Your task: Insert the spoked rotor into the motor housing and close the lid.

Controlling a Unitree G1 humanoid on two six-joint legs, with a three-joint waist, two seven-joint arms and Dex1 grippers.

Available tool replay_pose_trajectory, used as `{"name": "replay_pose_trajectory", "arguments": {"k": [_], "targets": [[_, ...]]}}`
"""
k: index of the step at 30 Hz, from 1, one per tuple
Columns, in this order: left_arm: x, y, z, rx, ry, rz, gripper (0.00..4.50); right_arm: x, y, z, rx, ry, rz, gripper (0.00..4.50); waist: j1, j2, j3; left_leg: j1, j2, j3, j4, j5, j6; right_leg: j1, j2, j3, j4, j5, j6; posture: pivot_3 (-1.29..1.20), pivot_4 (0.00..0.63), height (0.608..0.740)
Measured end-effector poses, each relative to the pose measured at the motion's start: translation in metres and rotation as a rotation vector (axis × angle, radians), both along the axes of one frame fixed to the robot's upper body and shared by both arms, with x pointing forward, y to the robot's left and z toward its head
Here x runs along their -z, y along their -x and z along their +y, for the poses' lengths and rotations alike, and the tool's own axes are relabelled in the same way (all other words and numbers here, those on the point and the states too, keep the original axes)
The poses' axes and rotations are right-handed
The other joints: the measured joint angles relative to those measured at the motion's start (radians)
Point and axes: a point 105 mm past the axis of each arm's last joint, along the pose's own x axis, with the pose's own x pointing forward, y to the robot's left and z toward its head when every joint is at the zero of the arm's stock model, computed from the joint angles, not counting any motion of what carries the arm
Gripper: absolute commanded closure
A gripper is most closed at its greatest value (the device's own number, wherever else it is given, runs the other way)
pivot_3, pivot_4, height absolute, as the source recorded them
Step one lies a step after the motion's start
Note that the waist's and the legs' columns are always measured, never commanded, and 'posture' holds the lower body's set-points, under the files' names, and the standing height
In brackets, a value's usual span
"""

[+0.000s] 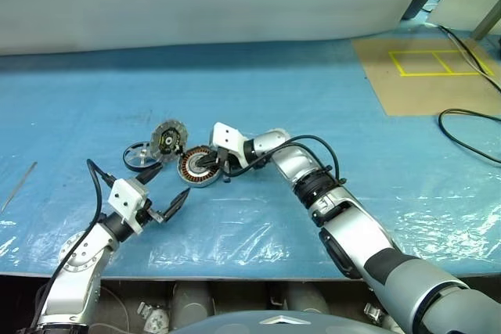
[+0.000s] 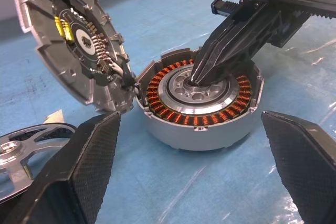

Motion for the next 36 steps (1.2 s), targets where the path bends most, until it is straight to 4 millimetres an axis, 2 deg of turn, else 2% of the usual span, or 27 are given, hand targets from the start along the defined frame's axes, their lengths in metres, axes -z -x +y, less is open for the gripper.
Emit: {"name": "replay_pose_trajectory", "arguments": {"k": [12, 36], "targets": [[-0.001, -0.002, -0.002, 0.009, 0.000, -0.001, 0.00, 0.000, 0.001, 0.013, 0.023, -0.046, -0.051, 4.45, -0.012, 0.000, 0.000, 0.000, 0.000, 0.000, 0.000, 0.000, 0.000, 0.000, 0.000, 0.000, 0.000, 0.000, 0.000, 0.00, 0.150, 0.740], [0.002, -0.002, -0.006, 0.020, -0.010, 0.009, 0.00, 0.003, 0.008, 0.014, -0.052, -0.029, -0.059, 4.45, -0.016, 0.000, 0.000, 0.000, 0.000, 0.000, 0.001, 0.000, 0.000, 0.000, 0.000, 0.000, 0.000, 0.000, 0.000, 0.00, 0.150, 0.740]]}}
